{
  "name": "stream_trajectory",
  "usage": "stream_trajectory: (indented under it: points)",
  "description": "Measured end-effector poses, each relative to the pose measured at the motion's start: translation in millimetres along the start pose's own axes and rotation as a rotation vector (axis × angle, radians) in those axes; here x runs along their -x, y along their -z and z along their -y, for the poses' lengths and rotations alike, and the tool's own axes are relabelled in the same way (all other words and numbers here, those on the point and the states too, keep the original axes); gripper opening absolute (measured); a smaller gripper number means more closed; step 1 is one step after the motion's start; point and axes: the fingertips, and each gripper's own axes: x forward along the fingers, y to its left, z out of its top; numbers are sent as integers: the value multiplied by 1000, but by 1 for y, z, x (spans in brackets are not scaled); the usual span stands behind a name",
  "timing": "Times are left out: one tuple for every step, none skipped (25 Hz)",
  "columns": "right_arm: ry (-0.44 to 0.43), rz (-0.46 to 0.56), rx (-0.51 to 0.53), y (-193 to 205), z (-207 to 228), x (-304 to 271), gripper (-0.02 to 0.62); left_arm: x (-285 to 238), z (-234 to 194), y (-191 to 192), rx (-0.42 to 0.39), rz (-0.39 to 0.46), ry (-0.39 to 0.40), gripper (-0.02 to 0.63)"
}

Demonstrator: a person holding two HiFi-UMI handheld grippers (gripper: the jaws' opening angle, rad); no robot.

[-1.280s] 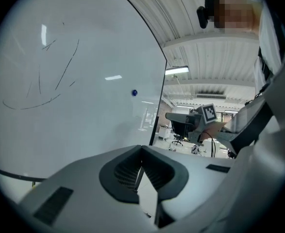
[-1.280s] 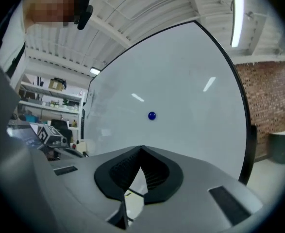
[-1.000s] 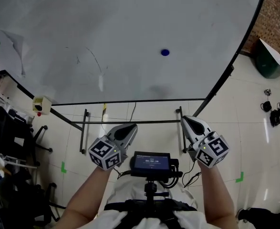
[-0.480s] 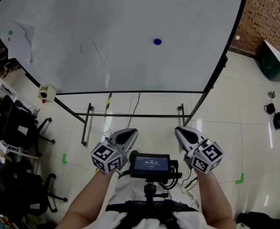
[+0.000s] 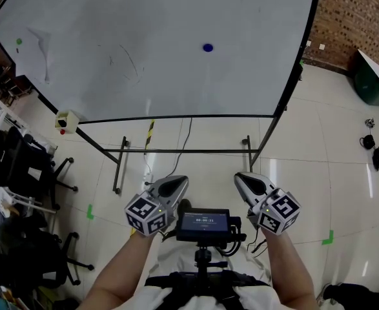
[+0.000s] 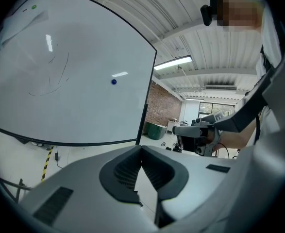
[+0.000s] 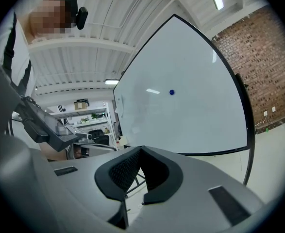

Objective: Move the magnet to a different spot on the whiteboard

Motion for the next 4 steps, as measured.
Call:
stream_trajectory:
  points:
    - [5,0,-1,1,0,3,32,0,3,0,-2,0,1,6]
    - [9,1,-2,1,-1,5,32,0,5,-1,-5,1,2,6]
    - [12,1,-2,1,-1,8,32,0,7,-1,-7,3,1,6]
    - [15,1,-2,2,-2,10,32,0,9,-2,-10,4,1,6]
